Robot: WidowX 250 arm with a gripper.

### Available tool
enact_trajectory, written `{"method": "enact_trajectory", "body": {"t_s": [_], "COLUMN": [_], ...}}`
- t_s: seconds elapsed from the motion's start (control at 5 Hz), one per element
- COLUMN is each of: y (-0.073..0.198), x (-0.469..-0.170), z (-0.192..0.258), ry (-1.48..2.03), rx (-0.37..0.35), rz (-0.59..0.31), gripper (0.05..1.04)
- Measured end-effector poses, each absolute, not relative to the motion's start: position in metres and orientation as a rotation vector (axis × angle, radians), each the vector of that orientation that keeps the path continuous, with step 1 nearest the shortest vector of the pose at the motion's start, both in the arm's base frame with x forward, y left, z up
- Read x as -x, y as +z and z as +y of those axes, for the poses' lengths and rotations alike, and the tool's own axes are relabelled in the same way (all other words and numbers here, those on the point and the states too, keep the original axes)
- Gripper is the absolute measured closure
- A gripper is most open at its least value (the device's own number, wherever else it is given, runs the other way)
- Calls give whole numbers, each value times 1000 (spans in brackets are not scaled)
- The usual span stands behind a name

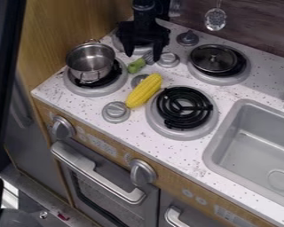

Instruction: Put the object to the right lower stove

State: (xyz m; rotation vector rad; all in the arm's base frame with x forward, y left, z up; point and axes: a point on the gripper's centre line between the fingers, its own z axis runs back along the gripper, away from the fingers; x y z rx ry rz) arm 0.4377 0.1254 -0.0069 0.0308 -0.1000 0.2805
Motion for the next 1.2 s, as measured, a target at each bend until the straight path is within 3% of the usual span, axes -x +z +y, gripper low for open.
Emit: {"method": "enact_trajectory", "body": {"t_s": [0.4, 0.8, 1.2], "y": [-39, -49, -52], "x": [-455, -471, -456], "z": [144, 152, 154], "ry": [244, 209, 178], "rx": [6, 4, -19], "rz": [-116, -111, -70], "gripper": [84, 121, 679]}}
